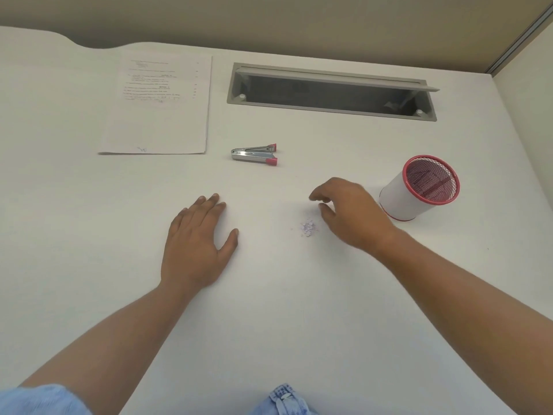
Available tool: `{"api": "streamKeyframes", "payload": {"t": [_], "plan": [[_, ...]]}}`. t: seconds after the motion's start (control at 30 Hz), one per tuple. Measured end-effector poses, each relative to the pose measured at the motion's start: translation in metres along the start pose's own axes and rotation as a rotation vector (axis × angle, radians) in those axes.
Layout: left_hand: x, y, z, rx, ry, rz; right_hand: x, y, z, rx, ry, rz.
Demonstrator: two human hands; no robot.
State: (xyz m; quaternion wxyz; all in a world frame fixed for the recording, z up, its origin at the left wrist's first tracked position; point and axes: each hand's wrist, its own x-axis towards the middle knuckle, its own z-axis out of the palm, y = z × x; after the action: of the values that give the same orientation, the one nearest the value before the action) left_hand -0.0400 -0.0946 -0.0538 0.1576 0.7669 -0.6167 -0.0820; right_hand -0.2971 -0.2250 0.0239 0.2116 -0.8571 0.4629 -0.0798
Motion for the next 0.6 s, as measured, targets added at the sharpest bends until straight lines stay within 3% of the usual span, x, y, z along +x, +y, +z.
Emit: {"api": "streamKeyframes", "payload": {"t": [0.1,0.27,0.4,0.6], "plan": [[0.0,0.0,0.0,0.0,0.001,0.0,0.006,0.003,-0.004,-0.037,-0.121,0.081],[0.0,0.001,0.0,0.0,0.007,0.004,0.003,-0.004,0.01,-0.05,-0.285,0.058],[0.0,0.001,0.001,-0.011,0.012,0.004,-0.009,-0.013,0.019,-0.107,-0.286,-0.04],[0.0,0.0,0.0,-0.014,0.012,0.003,-0.014,-0.022,0.031,-0.159,-0.205,-0.048]]}}
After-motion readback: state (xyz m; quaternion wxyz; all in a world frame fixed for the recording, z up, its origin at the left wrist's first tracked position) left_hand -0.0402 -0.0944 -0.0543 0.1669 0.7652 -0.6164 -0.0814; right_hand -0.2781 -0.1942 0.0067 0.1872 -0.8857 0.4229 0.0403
